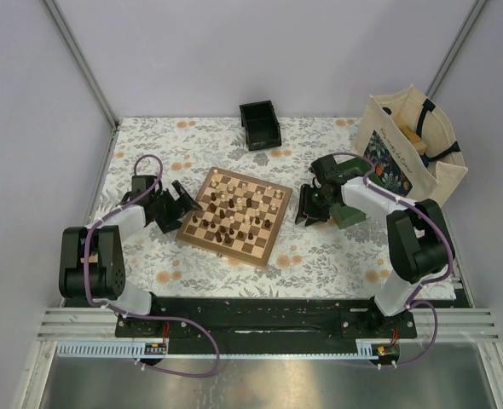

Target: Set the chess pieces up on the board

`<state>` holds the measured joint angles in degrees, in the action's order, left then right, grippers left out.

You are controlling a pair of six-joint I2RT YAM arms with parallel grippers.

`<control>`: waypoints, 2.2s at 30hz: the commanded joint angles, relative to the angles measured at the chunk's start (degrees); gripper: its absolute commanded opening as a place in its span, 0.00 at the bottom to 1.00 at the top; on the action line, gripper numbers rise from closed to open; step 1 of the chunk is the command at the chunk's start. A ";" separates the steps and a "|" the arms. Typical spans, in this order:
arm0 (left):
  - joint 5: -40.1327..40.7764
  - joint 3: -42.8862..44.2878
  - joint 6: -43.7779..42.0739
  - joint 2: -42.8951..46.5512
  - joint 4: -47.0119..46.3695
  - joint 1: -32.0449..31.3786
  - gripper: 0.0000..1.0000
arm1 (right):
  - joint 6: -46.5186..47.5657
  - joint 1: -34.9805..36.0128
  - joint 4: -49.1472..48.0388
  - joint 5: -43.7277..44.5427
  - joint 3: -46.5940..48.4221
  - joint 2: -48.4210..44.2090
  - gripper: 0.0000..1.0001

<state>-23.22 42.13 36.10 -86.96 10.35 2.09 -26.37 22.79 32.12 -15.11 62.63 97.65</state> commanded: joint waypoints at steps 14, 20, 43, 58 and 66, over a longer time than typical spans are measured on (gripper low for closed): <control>6.86 8.83 -8.22 9.17 14.95 -0.59 0.99 | 3.52 5.77 8.39 8.52 25.41 5.09 0.55; 15.65 17.54 -15.61 11.72 21.37 -0.51 0.99 | 4.04 9.90 10.50 11.86 34.39 11.42 0.56; 20.24 18.87 -20.36 14.98 21.82 0.02 0.99 | 6.33 15.27 18.77 17.05 54.26 26.01 0.52; 20.41 19.66 -20.28 13.74 22.26 -0.07 0.99 | 8.26 16.41 24.48 13.64 74.55 39.72 0.53; 20.41 19.75 -20.36 13.13 22.43 -0.07 0.99 | 8.44 16.85 25.54 13.27 76.94 42.98 0.53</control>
<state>-3.81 59.90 16.43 -73.38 33.58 1.83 -19.05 38.89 56.42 -0.99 136.97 139.44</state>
